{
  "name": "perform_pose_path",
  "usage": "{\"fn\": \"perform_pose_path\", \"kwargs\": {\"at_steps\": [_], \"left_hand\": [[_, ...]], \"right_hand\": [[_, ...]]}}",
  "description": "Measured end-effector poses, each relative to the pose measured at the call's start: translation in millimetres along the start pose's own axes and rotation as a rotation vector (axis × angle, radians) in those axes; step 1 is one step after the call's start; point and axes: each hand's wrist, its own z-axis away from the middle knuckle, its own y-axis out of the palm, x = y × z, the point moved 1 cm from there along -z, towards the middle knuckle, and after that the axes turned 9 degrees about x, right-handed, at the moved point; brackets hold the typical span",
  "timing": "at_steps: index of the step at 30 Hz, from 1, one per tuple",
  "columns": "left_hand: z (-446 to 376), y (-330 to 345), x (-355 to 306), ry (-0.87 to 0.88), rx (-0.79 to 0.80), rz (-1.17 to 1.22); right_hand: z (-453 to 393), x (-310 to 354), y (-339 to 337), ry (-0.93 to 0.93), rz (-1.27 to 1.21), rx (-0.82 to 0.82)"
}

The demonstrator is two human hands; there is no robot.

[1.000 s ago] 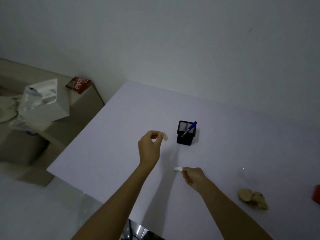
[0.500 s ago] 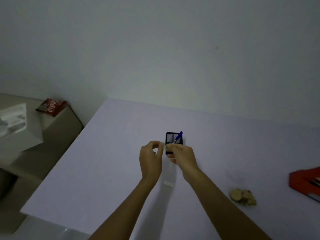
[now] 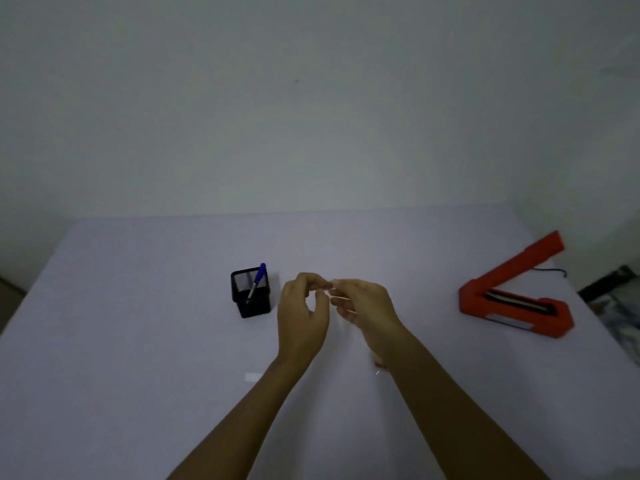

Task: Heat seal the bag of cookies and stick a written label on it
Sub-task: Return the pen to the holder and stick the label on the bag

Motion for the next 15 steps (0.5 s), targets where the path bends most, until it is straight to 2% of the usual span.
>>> {"fn": "perform_pose_path", "kwargs": {"at_steps": [5, 10, 15], "left_hand": [[-20, 58, 4, -0.116, 0.044, 0.069], [-42, 95, 32, -0.338, 0.261, 0.094], [-43, 121, 53, -0.436, 0.382, 0.079]], "right_hand": [[-18, 6, -65, 0.062, 0.003, -0.023], [-44, 0, -124, 0.154, 0.053, 0.014], [-70, -15, -160, 0.256, 0.125, 0.035]]}}
